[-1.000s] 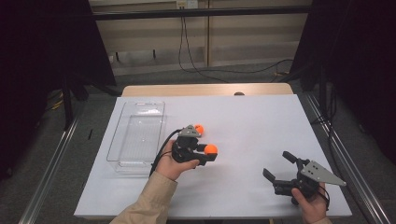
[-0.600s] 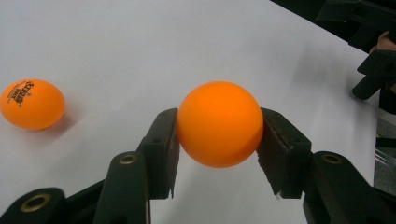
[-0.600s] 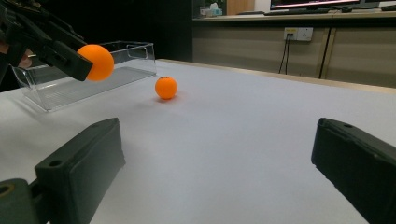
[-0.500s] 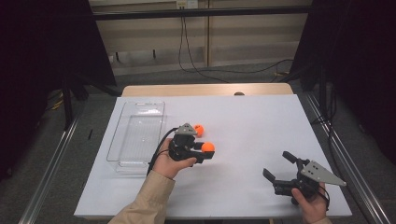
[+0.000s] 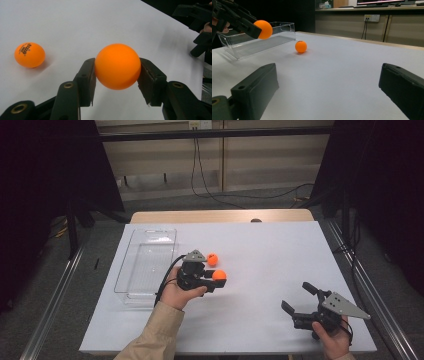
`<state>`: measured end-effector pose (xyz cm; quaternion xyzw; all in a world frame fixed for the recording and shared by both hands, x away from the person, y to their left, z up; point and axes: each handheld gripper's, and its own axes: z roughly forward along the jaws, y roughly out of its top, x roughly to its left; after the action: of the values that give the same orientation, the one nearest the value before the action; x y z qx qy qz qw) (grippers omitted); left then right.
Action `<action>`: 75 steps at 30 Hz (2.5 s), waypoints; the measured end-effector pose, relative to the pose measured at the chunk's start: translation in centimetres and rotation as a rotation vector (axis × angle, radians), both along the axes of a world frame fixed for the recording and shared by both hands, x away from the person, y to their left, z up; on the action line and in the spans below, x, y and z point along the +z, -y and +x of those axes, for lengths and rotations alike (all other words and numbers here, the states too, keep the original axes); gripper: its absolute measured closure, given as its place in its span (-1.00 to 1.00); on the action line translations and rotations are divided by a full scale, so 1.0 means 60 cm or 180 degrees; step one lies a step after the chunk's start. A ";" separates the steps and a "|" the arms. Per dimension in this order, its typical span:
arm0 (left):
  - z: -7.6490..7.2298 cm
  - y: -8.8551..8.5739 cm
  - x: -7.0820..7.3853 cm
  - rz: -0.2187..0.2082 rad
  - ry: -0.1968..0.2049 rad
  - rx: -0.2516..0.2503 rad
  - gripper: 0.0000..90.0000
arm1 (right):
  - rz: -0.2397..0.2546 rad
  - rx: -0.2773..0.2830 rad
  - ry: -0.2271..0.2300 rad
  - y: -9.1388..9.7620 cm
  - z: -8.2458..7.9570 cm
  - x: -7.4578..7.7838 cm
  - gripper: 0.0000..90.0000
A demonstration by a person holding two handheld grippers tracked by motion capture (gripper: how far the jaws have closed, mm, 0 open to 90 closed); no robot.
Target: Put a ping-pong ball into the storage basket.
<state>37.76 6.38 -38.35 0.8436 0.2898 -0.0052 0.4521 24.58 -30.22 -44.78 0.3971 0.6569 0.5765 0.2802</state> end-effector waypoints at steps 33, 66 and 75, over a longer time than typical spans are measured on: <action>0.007 -0.022 0.010 -0.0015 0.0025 0.0146 0.13 | -0.0003 0.0005 -0.0002 0.000 0.000 0.000 -0.96; 0.016 -0.050 0.022 -0.0043 0.0012 0.0313 0.13 | -0.0002 0.0002 0.0000 0.000 0.000 0.000 -0.96; 0.017 -0.057 0.025 -0.0051 0.0009 0.0360 0.13 | 0.0002 0.0000 0.0000 0.000 0.000 0.000 -0.96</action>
<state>38.79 9.79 -36.88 0.8222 0.3363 0.0193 0.4589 24.57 -30.23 -44.77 0.3972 0.6567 0.5767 0.2800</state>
